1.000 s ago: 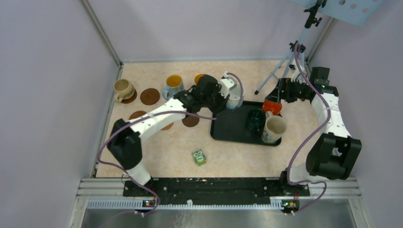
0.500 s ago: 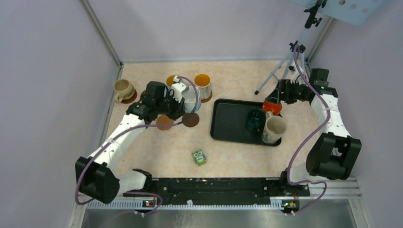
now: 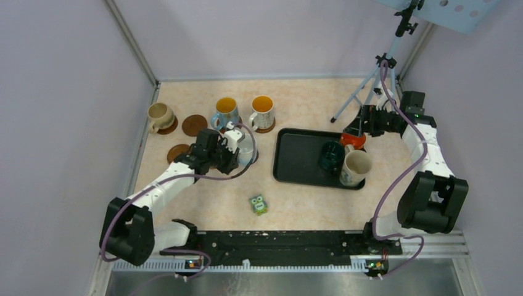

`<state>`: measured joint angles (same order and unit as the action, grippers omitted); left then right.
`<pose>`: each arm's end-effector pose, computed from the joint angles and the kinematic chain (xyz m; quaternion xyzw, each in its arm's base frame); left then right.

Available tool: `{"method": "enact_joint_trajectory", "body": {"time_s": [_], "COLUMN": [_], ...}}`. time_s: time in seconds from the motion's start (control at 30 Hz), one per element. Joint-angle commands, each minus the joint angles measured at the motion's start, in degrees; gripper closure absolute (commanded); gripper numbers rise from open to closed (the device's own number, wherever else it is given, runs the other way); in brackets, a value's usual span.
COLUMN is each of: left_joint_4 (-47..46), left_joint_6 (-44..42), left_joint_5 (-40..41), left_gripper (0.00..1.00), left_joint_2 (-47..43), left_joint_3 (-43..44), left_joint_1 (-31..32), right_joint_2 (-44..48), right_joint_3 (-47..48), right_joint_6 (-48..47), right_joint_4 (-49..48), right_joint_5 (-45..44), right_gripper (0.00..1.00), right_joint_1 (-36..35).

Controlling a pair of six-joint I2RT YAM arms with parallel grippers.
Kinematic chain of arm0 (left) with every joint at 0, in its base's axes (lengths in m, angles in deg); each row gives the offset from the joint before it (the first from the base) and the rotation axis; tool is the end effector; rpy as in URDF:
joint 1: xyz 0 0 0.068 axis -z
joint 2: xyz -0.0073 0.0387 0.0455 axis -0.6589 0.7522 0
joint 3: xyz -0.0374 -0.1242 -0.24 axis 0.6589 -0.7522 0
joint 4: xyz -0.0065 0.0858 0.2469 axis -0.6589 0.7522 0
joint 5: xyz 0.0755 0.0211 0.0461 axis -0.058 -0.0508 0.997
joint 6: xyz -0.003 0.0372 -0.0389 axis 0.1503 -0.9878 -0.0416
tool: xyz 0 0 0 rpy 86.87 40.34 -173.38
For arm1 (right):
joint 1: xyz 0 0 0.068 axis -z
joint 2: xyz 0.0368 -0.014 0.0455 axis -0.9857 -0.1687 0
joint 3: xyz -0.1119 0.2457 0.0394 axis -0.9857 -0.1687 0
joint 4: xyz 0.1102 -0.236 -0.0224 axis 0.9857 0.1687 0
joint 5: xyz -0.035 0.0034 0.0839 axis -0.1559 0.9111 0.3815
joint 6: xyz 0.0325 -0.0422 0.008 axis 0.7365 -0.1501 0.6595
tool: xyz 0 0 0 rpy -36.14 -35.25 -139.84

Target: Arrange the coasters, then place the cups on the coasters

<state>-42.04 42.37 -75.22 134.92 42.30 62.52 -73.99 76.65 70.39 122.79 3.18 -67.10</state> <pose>0.2260 -0.0997 0.2201 0.3104 0.8642 -0.1767 0.3544 0.2956 -0.0423 0.2869 -0.1076 0.8694 0.3150 0.3653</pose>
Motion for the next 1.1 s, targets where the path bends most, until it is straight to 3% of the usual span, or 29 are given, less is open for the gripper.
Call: {"method": "enact_joint_trajectory", "body": {"time_s": [0.0, 0.4, 1.07], "left_joint_4": [-16.1, -24.4, -26.5], "left_joint_6": [0.9, 1.9, 3.6], "left_joint_5": [-0.6, 0.9, -1.5], "left_gripper": [1.0, 1.0, 1.0], "left_joint_2": [-0.5, 4.9, 11.1], "left_joint_3": [-1.5, -3.4, -3.0], "left_joint_1": [0.0, -0.1, -3.0], "right_joint_2": [0.5, 0.3, -0.3], "right_joint_3": [-0.2, -0.4, -0.4], "right_joint_6": [0.1, -0.1, -0.2], "right_joint_4": [-2.0, -1.8, -1.9], "right_joint_5": [0.4, 0.1, 0.1], "right_gripper": [0.08, 0.08, 0.08], "right_joint_1": [0.6, 0.6, 0.6]}}
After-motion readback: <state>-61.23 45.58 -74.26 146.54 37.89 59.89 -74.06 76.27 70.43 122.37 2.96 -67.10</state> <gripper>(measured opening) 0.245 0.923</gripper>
